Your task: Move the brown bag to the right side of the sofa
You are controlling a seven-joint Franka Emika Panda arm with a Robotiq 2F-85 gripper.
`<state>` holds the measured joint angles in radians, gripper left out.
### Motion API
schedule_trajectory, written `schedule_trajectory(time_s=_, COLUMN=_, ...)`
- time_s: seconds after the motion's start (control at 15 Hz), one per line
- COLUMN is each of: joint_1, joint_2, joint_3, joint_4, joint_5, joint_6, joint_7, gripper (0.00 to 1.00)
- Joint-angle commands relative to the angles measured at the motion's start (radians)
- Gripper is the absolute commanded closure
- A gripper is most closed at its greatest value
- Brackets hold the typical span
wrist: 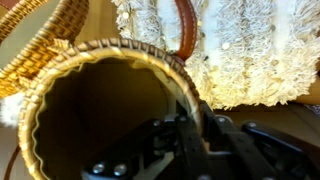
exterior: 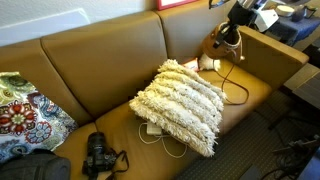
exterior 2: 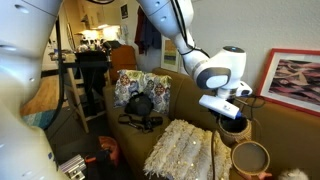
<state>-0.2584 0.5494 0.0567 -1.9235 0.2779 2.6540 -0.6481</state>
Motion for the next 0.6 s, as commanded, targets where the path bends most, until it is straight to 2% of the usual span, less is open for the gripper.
schedule_trajectory(time_s=0.0, joint_1=-0.046, joint_2=-0.032, joint_3=-0.035, joint_4=-0.052, joint_5=-0.047, joint_6=0.042, joint_7=0.049, gripper=0.96)
schedule_trajectory(time_s=0.53, joint_1=-0.199, joint_2=0.047, joint_3=-0.07, joint_4=-0.006, joint_5=-0.045, joint_6=0.0, joint_7=0.047, gripper=0.96)
